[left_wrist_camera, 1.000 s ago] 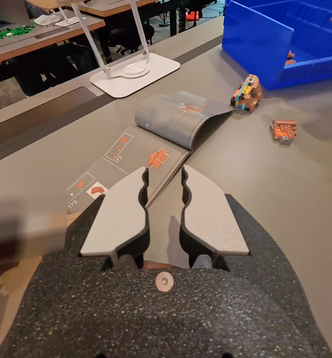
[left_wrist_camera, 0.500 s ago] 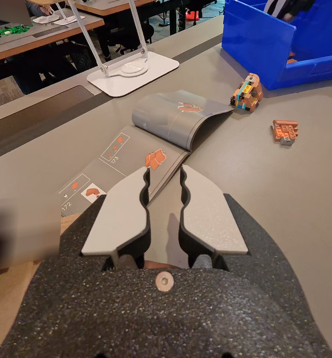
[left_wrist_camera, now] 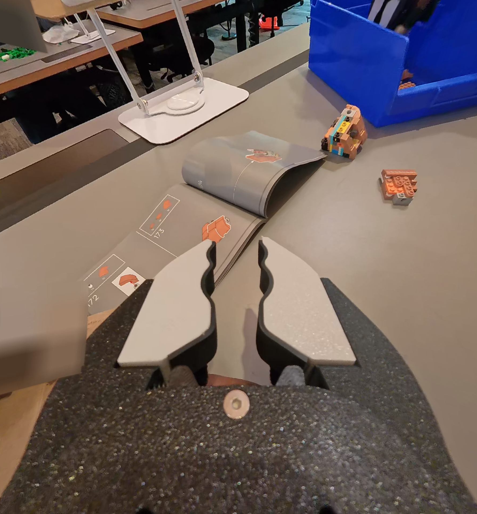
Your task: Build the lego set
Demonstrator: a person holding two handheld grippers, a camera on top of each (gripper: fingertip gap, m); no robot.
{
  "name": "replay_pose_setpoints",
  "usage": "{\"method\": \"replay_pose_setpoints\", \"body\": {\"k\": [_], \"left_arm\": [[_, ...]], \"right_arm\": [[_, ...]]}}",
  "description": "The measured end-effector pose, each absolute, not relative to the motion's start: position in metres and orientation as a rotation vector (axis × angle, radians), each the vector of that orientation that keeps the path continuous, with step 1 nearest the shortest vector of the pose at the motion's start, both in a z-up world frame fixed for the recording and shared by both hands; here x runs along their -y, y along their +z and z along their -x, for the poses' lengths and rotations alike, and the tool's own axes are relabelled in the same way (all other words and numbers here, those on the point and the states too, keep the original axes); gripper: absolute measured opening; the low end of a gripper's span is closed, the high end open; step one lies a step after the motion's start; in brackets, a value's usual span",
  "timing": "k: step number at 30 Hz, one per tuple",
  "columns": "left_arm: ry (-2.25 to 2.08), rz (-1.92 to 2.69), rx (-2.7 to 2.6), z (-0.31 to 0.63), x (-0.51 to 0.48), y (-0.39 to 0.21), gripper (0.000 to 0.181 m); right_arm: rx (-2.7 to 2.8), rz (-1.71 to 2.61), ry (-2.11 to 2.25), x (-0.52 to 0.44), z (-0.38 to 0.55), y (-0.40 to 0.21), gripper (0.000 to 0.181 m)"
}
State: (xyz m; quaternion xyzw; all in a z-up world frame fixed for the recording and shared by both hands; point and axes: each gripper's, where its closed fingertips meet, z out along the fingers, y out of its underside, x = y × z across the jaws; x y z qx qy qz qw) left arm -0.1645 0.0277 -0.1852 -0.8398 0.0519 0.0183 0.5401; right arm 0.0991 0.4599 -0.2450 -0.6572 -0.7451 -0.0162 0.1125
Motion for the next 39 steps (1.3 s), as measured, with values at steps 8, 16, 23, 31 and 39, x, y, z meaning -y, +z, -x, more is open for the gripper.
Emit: {"method": "replay_pose_setpoints", "body": {"k": [8, 16, 23, 31, 39], "left_arm": [[0.039, 1.979, -0.121, 0.162, -0.028, -0.180, 0.028], [0.037, 1.972, -0.139, 0.157, -0.029, -0.178, 0.027], [0.042, 1.979, -0.136, 0.157, -0.027, -0.179, 0.027], [0.029, 1.982, -0.148, 0.153, -0.028, -0.179, 0.027], [0.027, 1.990, -0.130, 0.156, -0.028, -0.183, 0.027]], "right_arm": [[2.220, 1.374, 0.583, -0.227, -0.092, -0.169, 0.008], [2.341, 1.402, 0.474, -0.151, -0.102, -0.252, 0.008], [2.339, 1.420, 0.441, -0.163, -0.105, -0.242, 0.030], [2.055, 1.523, 0.171, -0.300, -0.091, -0.183, 0.023], [2.115, 1.784, -0.052, -0.394, -0.080, -0.254, 0.030]]}}
